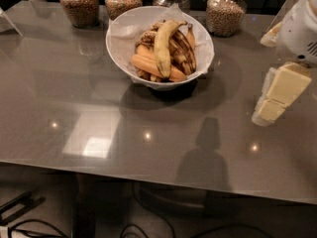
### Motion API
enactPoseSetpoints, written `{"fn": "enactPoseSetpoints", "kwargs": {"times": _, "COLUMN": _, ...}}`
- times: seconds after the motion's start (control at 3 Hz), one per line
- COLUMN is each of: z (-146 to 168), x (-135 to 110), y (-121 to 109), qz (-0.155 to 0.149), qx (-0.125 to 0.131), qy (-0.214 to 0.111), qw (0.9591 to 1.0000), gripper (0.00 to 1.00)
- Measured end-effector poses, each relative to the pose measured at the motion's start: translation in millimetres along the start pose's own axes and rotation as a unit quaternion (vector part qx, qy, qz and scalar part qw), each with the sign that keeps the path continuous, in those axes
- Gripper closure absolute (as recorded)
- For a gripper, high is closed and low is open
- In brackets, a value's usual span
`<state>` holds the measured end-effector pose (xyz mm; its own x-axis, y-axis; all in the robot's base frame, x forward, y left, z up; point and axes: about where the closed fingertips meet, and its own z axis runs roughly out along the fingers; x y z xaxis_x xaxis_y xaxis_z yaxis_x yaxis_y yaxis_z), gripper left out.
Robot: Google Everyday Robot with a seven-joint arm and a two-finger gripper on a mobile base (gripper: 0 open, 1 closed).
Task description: Pick banana from white bowl
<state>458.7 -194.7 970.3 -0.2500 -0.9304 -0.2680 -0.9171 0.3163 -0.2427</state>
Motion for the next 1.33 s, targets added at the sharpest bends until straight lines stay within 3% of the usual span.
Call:
{"fn": "enactPoseSetpoints", "kwargs": {"times": 0.33, "z": 24.9, "x": -46.7, "y": -25.8, "qz": 0.051, "qx": 0.025, "qy": -0.044, "qw": 0.9974, "gripper": 0.0}}
{"fn": "enactPoseSetpoints", "kwargs": {"times": 0.67, "z": 38.9, "x": -96.8, "y": -59.6, "qz": 0.099, "qx": 0.062, "qy": -0.074, "qw": 0.9904, "gripper": 0.0}}
{"fn": "enactPoseSetpoints", "kwargs": {"times": 1.0, "z": 36.8, "x": -100.2, "y": -59.0, "qz": 0.135, "qx": 0.062, "qy": -0.079, "qw": 0.9858, "gripper": 0.0}}
{"fn": "enactPoseSetpoints", "kwargs": {"times": 1.33, "z": 36.8, "x": -100.2, "y": -59.0, "qz": 0.135, "qx": 0.062, "qy": -0.079, "qw": 0.9858, "gripper": 0.0}}
